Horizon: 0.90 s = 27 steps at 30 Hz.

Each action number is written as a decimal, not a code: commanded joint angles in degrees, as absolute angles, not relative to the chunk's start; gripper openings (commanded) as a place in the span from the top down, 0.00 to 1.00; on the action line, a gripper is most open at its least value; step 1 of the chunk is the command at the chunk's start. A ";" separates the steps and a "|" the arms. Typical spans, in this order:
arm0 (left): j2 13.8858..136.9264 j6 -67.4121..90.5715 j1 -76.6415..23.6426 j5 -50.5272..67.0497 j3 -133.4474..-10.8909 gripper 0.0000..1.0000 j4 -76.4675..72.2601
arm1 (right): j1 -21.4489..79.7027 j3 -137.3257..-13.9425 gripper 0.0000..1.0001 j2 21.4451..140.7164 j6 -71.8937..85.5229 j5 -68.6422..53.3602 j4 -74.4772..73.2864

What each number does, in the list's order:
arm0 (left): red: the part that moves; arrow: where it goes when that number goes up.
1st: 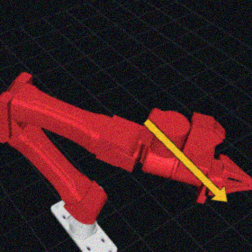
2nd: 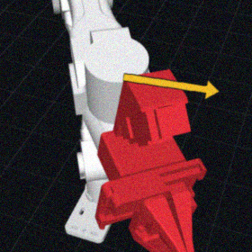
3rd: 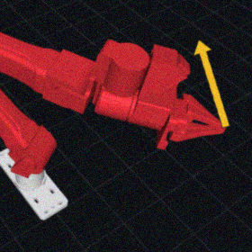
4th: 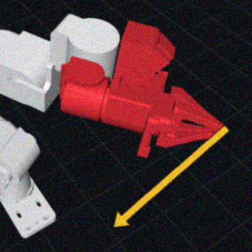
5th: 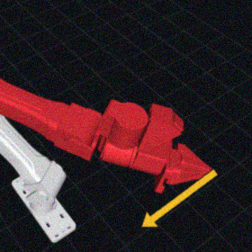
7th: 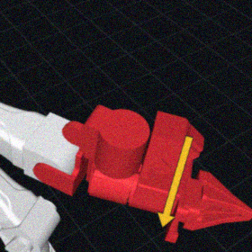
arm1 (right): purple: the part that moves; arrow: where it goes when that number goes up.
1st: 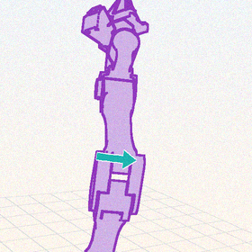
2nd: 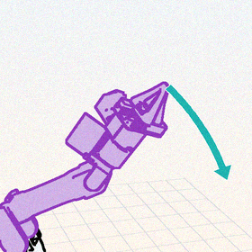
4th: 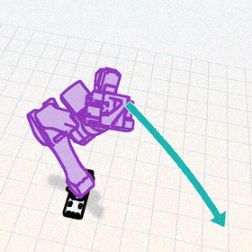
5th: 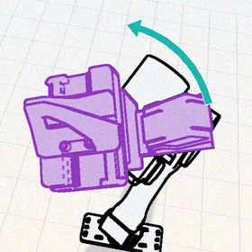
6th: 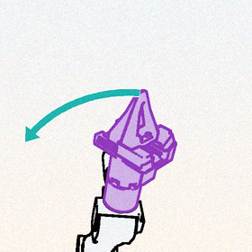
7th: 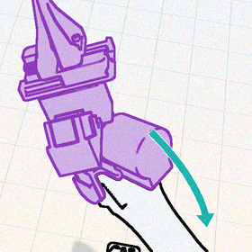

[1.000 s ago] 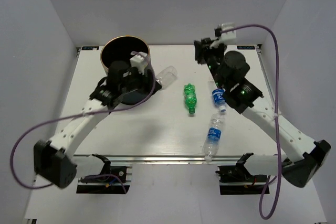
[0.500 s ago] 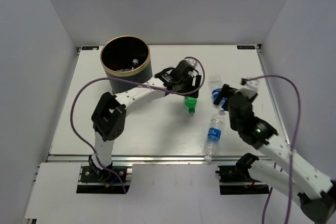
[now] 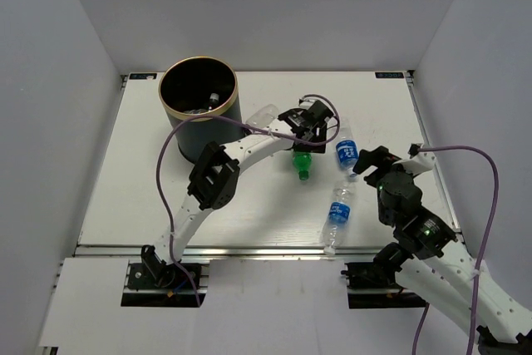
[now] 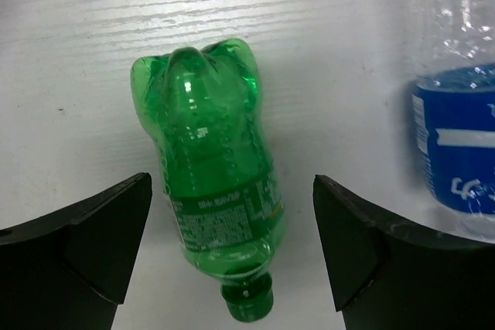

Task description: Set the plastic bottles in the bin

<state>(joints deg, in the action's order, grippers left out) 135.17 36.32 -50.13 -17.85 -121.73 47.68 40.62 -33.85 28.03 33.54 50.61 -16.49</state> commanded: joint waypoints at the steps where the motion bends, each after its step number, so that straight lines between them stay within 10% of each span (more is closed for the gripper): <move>1: 136.84 38.50 -50.36 -22.06 -126.04 0.05 52.55 | 40.69 -33.22 0.18 25.76 34.90 50.89 -13.54; 9: 139.48 39.02 -50.36 -21.53 -126.04 0.16 52.56 | 40.69 -32.78 0.18 24.70 34.80 50.19 -13.01; 17: 135.10 36.13 -50.36 -22.76 -126.04 0.77 52.38 | 40.87 -32.26 0.22 23.03 34.19 49.57 -12.92; 27: 110.61 22.43 -50.36 -28.47 -122.00 0.94 45.19 | 40.70 -31.99 0.71 25.40 31.20 46.41 -10.64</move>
